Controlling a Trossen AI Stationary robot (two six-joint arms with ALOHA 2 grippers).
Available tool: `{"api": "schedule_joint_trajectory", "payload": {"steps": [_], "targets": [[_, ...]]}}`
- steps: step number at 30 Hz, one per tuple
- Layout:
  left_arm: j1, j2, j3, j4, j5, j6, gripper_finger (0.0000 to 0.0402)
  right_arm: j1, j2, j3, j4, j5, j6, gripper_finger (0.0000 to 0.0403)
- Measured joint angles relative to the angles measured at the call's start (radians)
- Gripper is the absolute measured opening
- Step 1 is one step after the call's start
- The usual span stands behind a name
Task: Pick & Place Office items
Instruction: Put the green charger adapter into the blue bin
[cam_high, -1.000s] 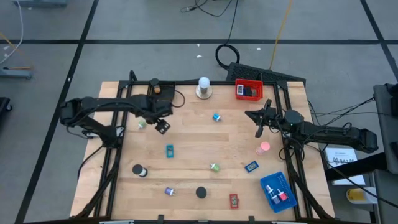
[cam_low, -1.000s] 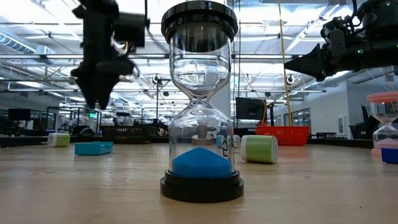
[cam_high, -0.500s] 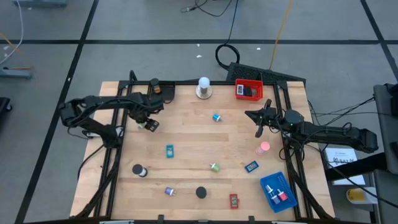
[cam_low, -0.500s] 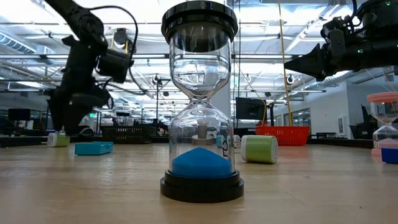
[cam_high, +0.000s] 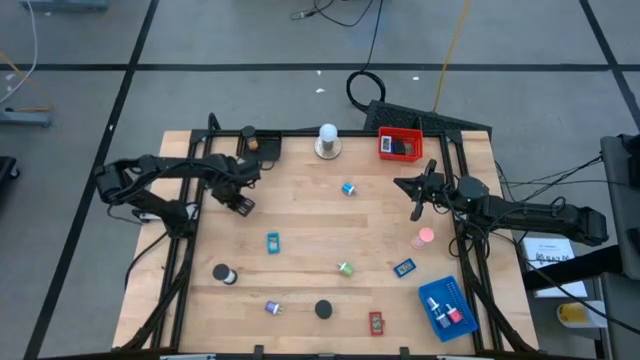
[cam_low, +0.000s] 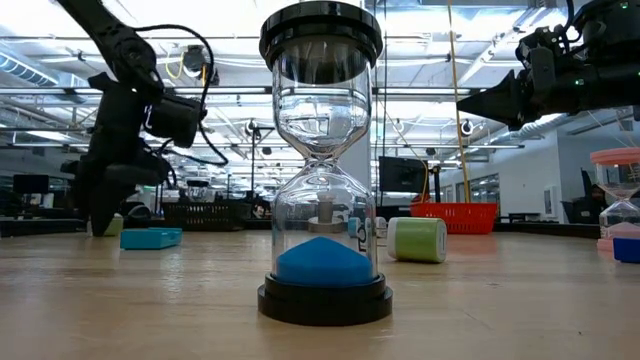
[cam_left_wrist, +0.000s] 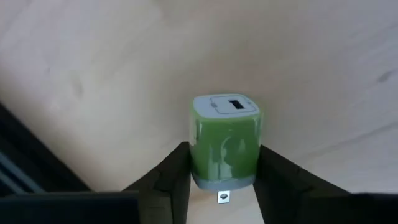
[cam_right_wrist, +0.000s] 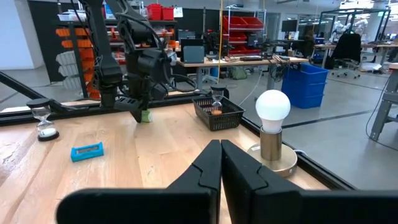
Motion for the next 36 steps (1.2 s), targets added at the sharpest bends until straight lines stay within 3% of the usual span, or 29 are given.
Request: {"api": "schedule_joint_trajectory", "payload": {"steps": [7, 13, 26, 36], "targets": [[-0.112, 0.000, 0.135, -0.006, 0.038, 0.036, 0.0138, 0.000, 0.000, 0.000, 0.000, 0.000, 0.000, 0.0002], [-0.212, 0.000, 0.254, 0.212, 0.013, 0.103, 0.0138, 0.000, 0.000, 0.000, 0.000, 0.000, 0.000, 0.0004], [-0.341, 0.054, 0.258, 0.562, 0.011, 0.121, 0.0138, 0.000, 0.000, 0.000, 0.000, 0.000, 0.000, 0.0004], [-0.396, 0.221, 0.258, 0.722, 0.012, 0.230, 0.0138, 0.000, 0.008, 0.000, 0.000, 0.000, 0.000, 0.0004]]}}
